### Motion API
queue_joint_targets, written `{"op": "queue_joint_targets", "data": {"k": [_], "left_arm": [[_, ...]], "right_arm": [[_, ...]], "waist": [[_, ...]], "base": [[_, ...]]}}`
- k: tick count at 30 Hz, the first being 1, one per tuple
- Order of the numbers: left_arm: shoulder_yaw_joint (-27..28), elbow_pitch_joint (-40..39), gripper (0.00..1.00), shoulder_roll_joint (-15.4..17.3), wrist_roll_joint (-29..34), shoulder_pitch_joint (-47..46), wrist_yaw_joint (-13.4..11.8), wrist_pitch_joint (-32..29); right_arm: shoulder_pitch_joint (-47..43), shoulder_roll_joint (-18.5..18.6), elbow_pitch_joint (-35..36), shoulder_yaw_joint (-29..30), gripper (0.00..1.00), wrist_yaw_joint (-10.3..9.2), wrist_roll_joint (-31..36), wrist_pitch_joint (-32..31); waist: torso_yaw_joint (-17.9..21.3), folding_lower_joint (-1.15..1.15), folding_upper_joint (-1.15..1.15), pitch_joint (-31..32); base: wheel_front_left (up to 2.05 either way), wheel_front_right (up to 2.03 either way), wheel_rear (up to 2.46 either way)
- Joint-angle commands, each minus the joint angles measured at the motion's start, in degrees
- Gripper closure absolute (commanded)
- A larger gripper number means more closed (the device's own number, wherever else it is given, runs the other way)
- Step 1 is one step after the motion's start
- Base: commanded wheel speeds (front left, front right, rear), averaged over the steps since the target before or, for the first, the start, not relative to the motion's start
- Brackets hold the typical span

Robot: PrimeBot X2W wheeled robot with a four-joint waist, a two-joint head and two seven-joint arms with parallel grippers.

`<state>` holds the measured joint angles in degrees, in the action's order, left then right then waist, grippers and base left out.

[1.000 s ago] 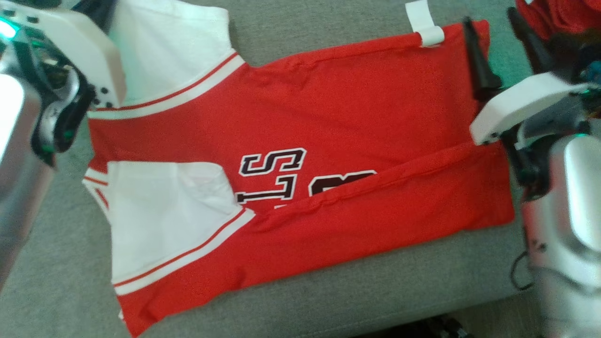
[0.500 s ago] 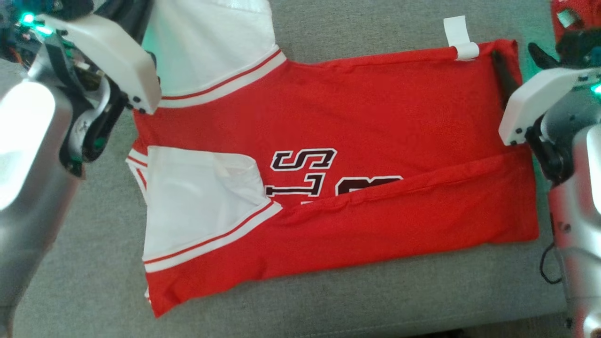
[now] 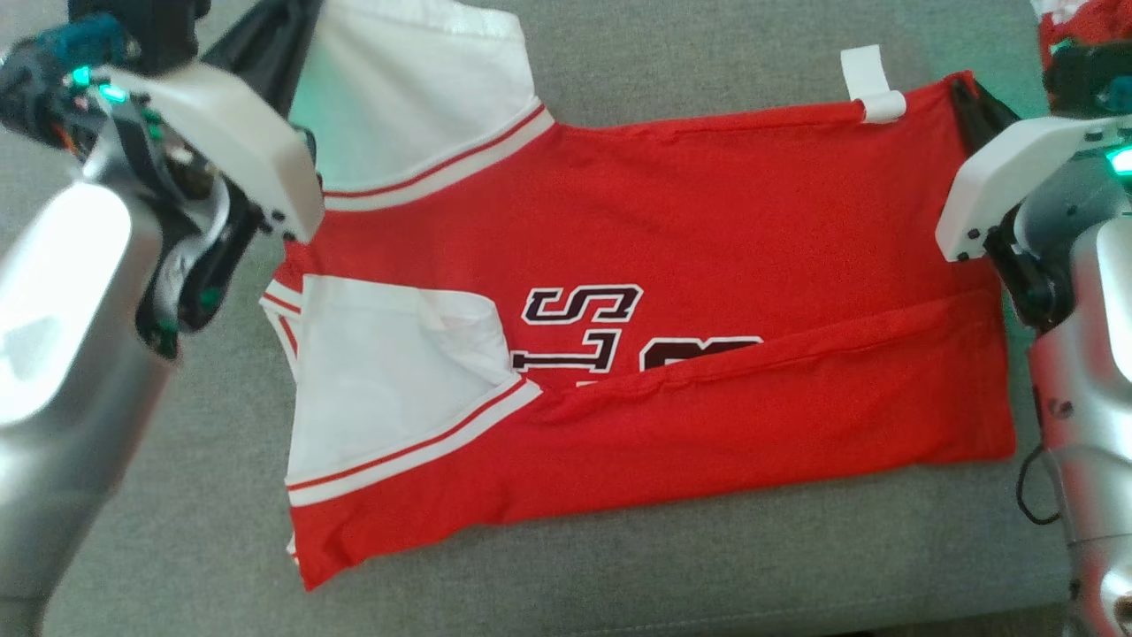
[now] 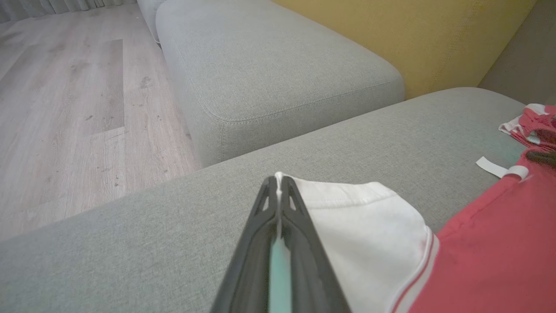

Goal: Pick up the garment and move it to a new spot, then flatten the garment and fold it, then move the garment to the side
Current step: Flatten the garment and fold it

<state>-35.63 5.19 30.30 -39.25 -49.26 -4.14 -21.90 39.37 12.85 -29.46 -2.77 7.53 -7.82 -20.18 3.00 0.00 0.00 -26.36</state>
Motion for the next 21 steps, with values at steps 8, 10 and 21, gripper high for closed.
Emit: {"op": "queue_joint_targets", "data": {"k": [8, 10, 21], "left_arm": [[3.46, -7.35, 1.0, 3.63, -1.99, 7.24, -1.97, 3.52], [3.65, -9.61, 1.0, 4.46, -2.37, 10.33, -2.8, 4.21], [4.43, -19.47, 1.0, 5.96, -4.91, 30.24, -9.59, 10.32]], "right_arm": [[-3.13, 1.71, 3.63, -2.29, 1.0, -0.04, -1.82, 5.63], [-5.05, 2.2, 4.64, -2.72, 1.0, -0.04, -2.31, 5.98], [-16.35, 3.33, 11.61, -0.53, 1.0, -0.04, -3.72, 7.32]], "waist": [[-0.24, 0.0, 0.0, 5.03], [-0.38, 0.0, 0.0, 6.29], [-1.35, 0.0, 0.0, 10.98]], "base": [[0.0, 0.0, 0.0], [0.0, 0.0, 0.0], [0.0, 0.0, 0.0]]}}
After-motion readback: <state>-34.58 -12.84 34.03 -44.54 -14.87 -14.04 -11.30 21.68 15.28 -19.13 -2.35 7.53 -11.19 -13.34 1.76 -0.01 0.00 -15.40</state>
